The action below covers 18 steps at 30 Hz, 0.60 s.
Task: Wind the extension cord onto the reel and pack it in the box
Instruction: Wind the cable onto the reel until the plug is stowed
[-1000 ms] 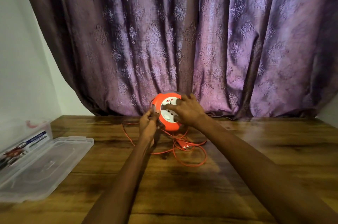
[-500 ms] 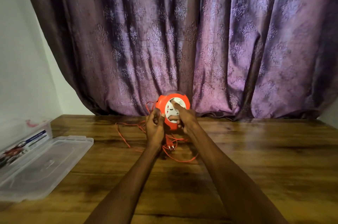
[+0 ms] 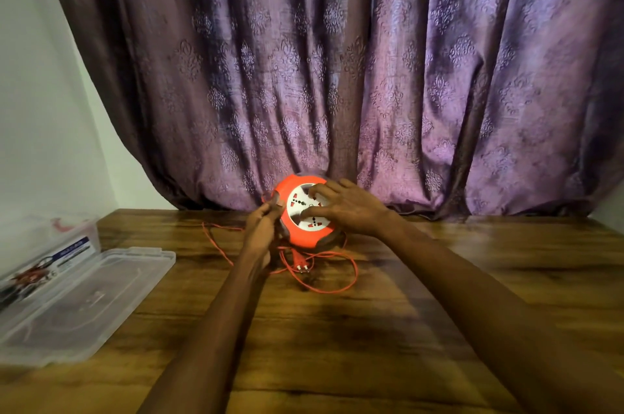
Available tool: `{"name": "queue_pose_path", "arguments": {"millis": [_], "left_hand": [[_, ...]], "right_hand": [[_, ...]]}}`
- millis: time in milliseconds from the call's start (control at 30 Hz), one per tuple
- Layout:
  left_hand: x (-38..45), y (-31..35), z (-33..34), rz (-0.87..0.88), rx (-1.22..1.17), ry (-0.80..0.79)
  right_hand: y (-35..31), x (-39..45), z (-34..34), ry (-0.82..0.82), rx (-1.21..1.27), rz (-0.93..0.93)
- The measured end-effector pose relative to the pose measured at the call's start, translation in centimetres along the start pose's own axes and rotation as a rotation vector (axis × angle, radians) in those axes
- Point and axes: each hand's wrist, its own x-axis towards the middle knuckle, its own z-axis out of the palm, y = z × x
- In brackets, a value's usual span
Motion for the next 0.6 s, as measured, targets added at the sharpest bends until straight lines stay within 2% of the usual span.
{"name": "queue_pose_path", "arguments": {"millis": [167,300,367,500,600], "left_hand": [[-1.0,-0.1,0.8,0.013,0.038,-0.049],[-1.8,-0.7,2.4,0.109,-0.001,-0.017],[-1.9,-1.5,2.9,0.166,-0.024,0.023],[-2.2,-2.1,3.9,0.246,0.010,0.117],[-1.7,-2.0,3.7,0.298,0.128,0.150]], "right_hand": [[-0.3,0.1,-1.0,-0.088,-0.096,0.003],[-0.6,0.4,0.1,-0.108,-0.034,0.240],[-1.1,0.4,0.2,-0.097,0.075,0.397],[-2.3,0.9,-0.1,0.037,0.409,0.786],[-3.4,1.0,-0.2,0.059,0.654,0.927]]}}
